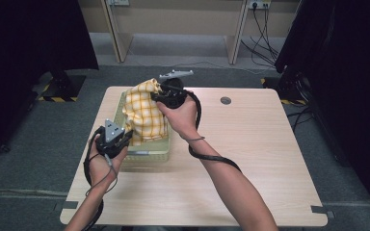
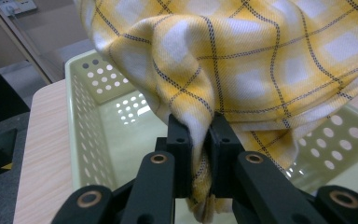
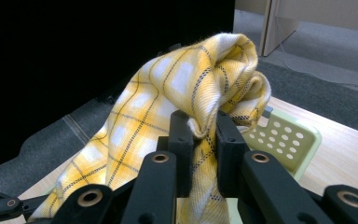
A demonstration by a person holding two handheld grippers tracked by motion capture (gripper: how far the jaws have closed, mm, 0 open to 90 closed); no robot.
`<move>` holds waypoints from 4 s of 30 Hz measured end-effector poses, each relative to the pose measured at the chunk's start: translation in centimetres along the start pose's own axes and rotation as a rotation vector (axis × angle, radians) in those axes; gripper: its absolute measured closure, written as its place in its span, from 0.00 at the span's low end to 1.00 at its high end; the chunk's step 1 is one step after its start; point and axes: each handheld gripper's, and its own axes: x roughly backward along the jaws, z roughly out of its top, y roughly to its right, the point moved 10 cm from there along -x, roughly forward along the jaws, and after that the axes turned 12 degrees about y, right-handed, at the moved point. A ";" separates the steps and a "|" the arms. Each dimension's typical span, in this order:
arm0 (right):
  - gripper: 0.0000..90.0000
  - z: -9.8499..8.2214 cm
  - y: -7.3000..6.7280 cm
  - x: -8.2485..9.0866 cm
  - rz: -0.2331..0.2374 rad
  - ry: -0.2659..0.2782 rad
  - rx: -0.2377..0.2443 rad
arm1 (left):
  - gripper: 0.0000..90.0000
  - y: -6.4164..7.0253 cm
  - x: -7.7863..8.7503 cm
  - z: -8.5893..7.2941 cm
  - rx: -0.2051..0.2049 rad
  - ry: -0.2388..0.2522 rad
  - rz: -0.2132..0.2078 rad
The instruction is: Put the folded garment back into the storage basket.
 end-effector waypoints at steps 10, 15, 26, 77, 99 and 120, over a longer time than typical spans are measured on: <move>0.90 0.1 -0.4 -0.7 0.003 -0.004 0.006 | 0.91 -0.6 -0.3 -0.4 0.006 -0.014 0.009; 0.90 0.3 -0.6 -1.1 0.005 -0.005 0.006 | 0.91 -0.8 -0.5 -0.6 0.010 -0.021 0.012; 0.90 0.0 -0.6 -1.8 0.004 -0.016 -0.002 | 0.91 -1.5 -0.8 -1.0 0.010 -0.039 0.025; 0.90 -2.7 0.3 -5.4 -0.024 -0.098 -0.042 | 0.92 -2.6 -2.7 -3.8 0.011 -0.162 0.026; 0.90 -5.1 1.9 -6.2 -0.056 -0.163 -0.073 | 0.91 -2.6 -3.1 -4.6 0.011 -0.218 0.004; 0.90 -6.3 2.5 -7.0 -0.069 -0.193 -0.083 | 0.91 -2.6 -3.2 -4.7 0.010 -0.251 -0.013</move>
